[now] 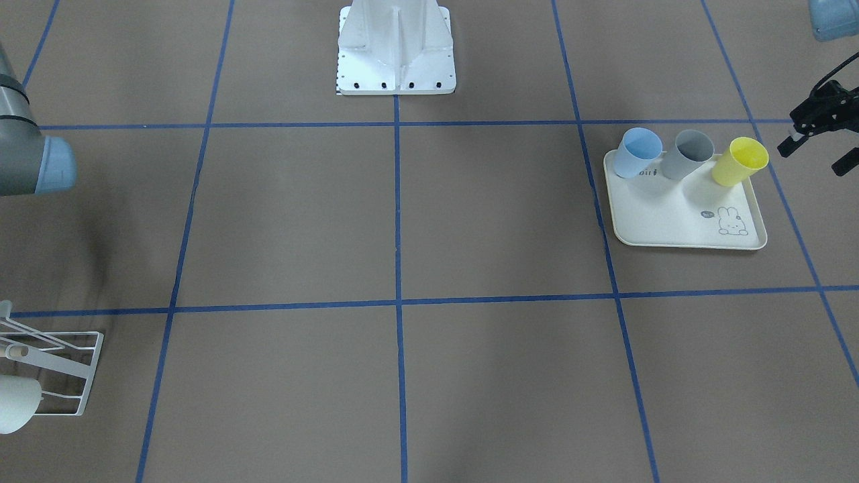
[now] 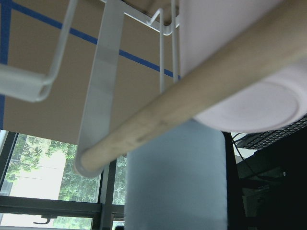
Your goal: Transfer IKEA cup to right arm and place on rack
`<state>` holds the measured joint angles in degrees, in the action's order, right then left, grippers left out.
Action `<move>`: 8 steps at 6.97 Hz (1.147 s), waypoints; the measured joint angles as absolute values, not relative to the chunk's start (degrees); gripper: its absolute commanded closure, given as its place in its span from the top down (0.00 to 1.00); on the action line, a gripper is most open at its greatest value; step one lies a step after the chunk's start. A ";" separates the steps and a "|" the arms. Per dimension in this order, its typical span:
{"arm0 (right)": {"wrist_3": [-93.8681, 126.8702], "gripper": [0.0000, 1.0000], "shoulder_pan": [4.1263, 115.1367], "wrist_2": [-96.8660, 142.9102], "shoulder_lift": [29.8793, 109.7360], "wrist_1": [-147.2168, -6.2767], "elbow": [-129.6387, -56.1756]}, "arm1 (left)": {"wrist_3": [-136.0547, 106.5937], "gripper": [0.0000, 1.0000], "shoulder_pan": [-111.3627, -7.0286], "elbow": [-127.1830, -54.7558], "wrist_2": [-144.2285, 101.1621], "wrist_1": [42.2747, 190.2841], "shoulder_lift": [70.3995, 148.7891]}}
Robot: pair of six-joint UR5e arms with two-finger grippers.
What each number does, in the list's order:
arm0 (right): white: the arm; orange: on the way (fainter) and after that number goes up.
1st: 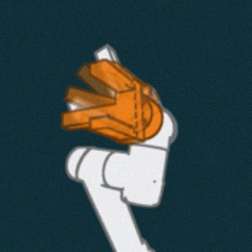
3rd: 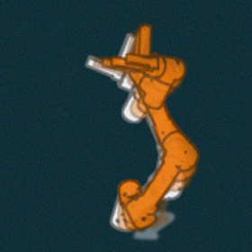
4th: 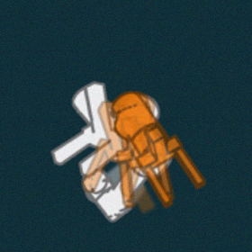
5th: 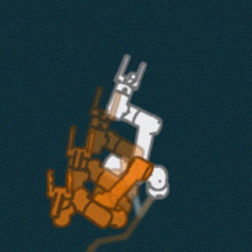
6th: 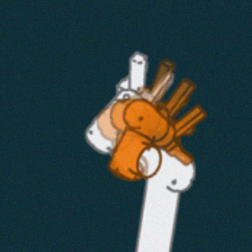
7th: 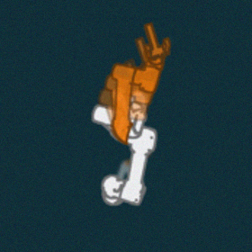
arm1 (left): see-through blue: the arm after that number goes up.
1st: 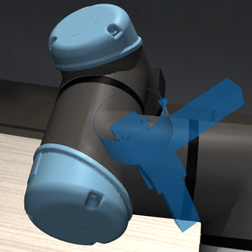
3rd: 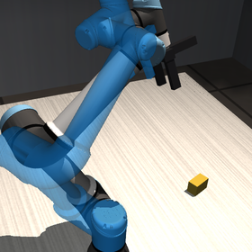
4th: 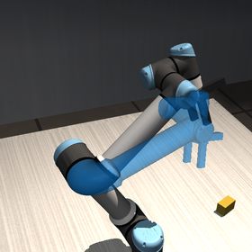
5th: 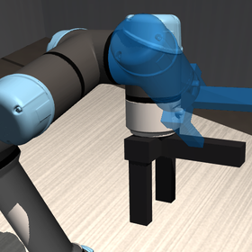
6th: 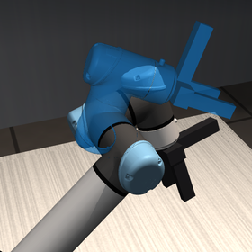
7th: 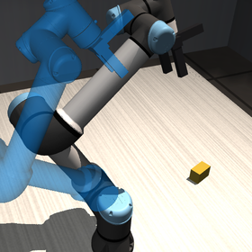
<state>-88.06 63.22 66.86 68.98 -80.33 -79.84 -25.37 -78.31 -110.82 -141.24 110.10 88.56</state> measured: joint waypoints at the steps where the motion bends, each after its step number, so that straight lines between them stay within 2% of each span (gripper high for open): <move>1: -87.73 0.02 63.03 66.77 68.95 -80.33 -79.83 | -25.51 1.00 -78.31 -110.87 -141.24 110.12 88.54; 2: -87.20 0.42 62.78 66.71 68.92 -80.33 -79.83 | -25.55 1.00 -78.31 -110.90 -141.24 110.12 88.52; 3: -86.61 0.97 62.56 66.68 68.89 -80.33 -79.83 | -25.57 1.00 -78.31 -110.91 -141.24 110.13 88.51; 8: -80.63 0.99 62.32 66.82 69.09 -80.34 -79.99 | -25.58 1.00 -78.31 -110.92 -141.24 110.13 88.51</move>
<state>-80.63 62.32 66.82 69.09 -80.34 -79.99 -25.58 -78.31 -110.92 -141.24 110.13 88.51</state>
